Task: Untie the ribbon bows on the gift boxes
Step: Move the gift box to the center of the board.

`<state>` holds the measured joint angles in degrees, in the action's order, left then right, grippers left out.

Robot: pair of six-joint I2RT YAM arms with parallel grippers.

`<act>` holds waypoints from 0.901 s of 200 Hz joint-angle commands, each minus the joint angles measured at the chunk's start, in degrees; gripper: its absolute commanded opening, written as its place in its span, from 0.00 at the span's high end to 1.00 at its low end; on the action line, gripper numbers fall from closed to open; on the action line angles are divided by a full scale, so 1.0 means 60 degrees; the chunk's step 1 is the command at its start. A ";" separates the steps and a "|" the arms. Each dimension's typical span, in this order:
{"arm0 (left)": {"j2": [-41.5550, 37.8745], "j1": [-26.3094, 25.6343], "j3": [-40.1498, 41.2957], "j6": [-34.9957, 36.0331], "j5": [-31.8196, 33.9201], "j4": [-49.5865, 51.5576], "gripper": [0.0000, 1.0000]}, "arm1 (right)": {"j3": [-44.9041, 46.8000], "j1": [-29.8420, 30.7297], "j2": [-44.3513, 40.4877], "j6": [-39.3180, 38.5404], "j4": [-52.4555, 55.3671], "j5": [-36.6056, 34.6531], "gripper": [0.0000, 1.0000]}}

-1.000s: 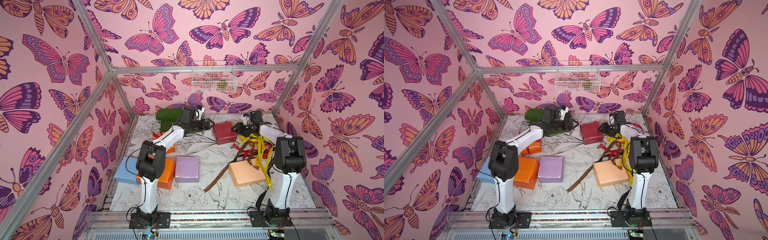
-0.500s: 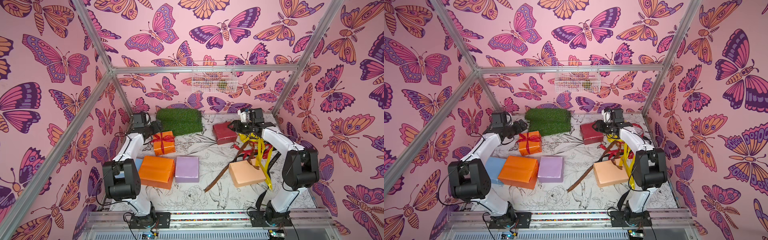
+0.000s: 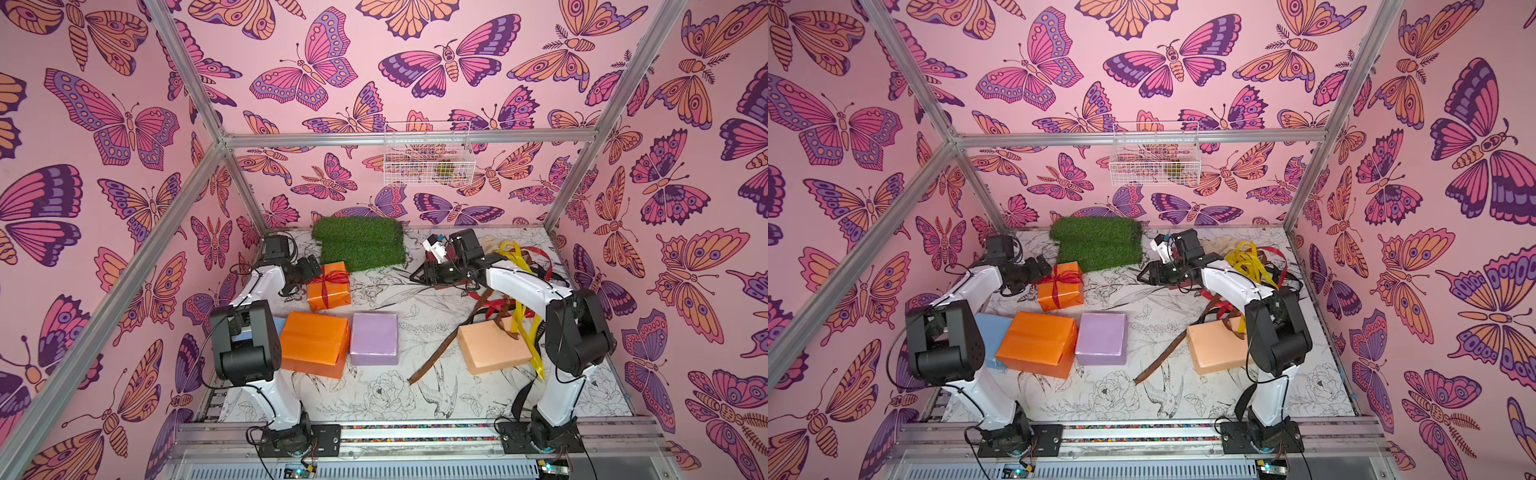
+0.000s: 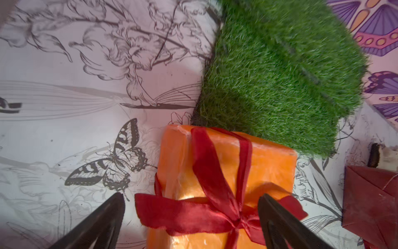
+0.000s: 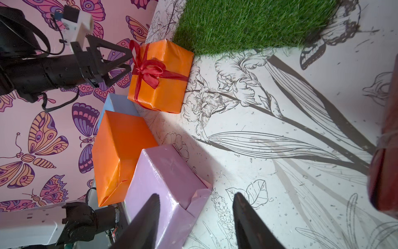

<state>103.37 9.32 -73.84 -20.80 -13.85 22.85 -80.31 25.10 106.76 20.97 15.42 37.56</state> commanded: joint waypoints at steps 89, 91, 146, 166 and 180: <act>0.0599 -0.1628 0.0145 -0.0042 -0.2001 -0.0304 0.08 | 0.0569 -0.0054 -0.0102 0.0438 -0.0700 0.0302 0.35; 0.0591 -0.1686 0.0148 -0.0048 -0.2000 -0.0318 0.09 | 0.0594 -0.0053 -0.0099 0.0454 -0.0726 0.0302 0.36; 0.0714 -0.2912 0.0062 -0.0219 -0.2557 -0.0980 0.17 | 0.1039 -0.0053 -0.0032 0.0810 -0.1209 0.0212 0.40; 0.0799 -0.3289 -0.0003 -0.0335 -0.2792 -0.1338 0.20 | 0.1219 -0.0054 -0.0111 0.0831 -0.1266 -0.0045 0.41; 0.0923 -0.3541 -0.0095 -0.0393 -0.3006 -0.1542 0.21 | 0.1285 -0.0068 -0.0147 0.0829 -0.1245 -0.0335 0.42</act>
<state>107.04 -9.78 -73.76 -22.20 -28.12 16.88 -73.52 24.84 106.78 25.32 8.78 38.28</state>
